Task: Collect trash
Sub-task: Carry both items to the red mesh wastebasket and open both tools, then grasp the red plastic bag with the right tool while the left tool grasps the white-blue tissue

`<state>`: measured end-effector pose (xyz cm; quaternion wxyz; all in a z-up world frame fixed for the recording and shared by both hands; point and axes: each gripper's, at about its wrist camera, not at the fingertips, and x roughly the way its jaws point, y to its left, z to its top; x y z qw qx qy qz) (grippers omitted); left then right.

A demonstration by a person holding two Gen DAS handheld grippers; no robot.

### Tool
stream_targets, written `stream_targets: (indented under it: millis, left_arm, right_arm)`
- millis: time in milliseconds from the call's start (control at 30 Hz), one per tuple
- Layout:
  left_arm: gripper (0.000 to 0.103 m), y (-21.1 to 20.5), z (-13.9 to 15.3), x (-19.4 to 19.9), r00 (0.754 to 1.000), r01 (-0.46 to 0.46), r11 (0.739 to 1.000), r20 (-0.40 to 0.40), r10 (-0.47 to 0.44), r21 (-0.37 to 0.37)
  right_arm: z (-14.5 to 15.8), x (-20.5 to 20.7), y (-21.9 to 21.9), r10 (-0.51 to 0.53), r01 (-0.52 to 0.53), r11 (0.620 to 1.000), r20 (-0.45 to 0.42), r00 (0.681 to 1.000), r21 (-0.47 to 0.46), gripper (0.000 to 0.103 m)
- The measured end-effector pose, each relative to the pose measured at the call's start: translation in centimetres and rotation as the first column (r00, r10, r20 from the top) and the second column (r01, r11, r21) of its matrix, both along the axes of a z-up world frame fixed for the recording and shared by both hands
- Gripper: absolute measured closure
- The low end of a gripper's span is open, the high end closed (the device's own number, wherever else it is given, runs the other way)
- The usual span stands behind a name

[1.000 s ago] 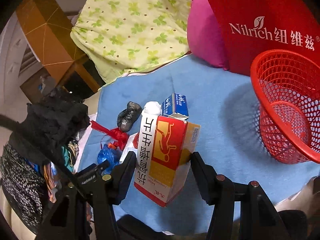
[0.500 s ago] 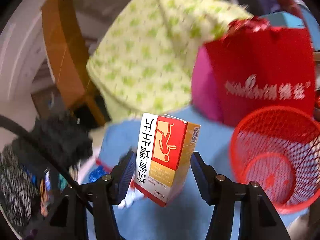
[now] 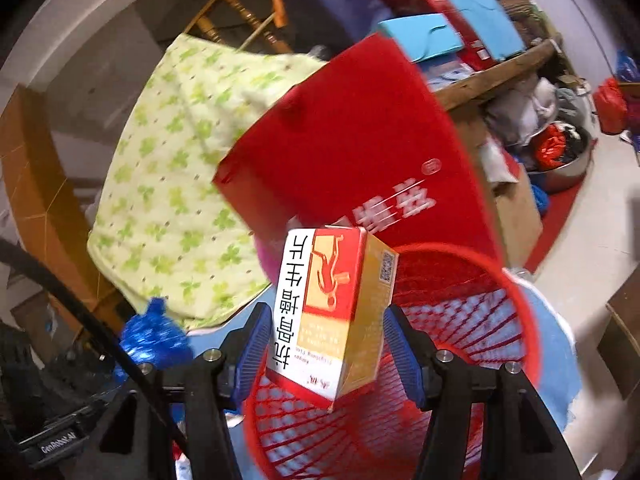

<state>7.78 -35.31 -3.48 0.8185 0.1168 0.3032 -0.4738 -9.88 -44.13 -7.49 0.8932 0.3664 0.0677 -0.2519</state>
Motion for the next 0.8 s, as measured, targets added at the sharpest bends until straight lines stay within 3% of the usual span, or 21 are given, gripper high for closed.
stream_targets:
  millis: [33,100,167,300,367,533,633,700,733,800]
  left_arm:
    - [0.064,-1.2,-0.5,0.0,1.0,0.018,1.0,-0.021,-0.018,0.013]
    - [0.047,-2.6,-1.1,-0.2,1.0,0.023,0.999,-0.02,-0.022,0.034]
    - [0.044,-3.0,-1.4,-0.4,1.0,0.007,0.999,0.004,-0.007,0.048]
    - [0.043,-1.1,-1.2,-0.5,1.0,-0.022,1.0,-0.003,0.022,0.022]
    - [0.043,1.0,-1.3,-0.6,0.999,-0.05,0.999,-0.006,0.05,0.004]
    - [0.039,9.4,-2.7,0.0,0.978,-0.211,0.977,-0.002,0.211,0.015]
    - [0.039,16.0,-4.5,1.7,0.937,-0.345,0.937,-0.033,0.347,0.044]
    - [0.039,20.6,-5.8,2.9,0.894,-0.444,0.893,-0.043,0.447,0.07]
    - [0.039,23.5,-6.6,3.7,0.858,-0.507,0.857,-0.043,0.512,0.092]
    - [0.039,27.2,-7.9,4.8,0.803,-0.584,0.802,-0.053,0.593,0.124]
  right_arm:
    - [-0.1,-0.3,-0.5,-0.004,0.004,1.0,0.007,1.0,0.015,0.041]
    - [-0.5,-0.8,-1.4,-0.012,0.011,0.999,0.014,1.0,0.04,0.039]
    - [-0.4,-0.6,-1.9,-0.011,0.009,0.998,0.03,0.999,0.062,0.025]
    - [-0.1,-0.8,-1.3,-0.003,0.002,1.0,0.034,0.999,0.028,0.025]
    - [0.3,-0.4,-0.5,0.029,-0.029,1.0,0.034,0.999,-0.002,0.025]
    - [2.9,1.3,5.1,0.148,-0.13,0.966,0.065,0.987,-0.225,0.025]
    - [3.9,3.3,9.4,0.261,-0.23,0.915,0.052,0.964,-0.332,0.025]
    - [4.1,5.0,12.3,0.344,-0.31,0.872,0.022,0.939,-0.38,0.025]
    - [4.0,5.8,13.3,0.372,-0.341,0.857,0.005,0.928,-0.385,0.025]
    - [3.3,8.7,15.5,0.459,-0.446,0.824,-0.051,0.887,-0.35,0.025]
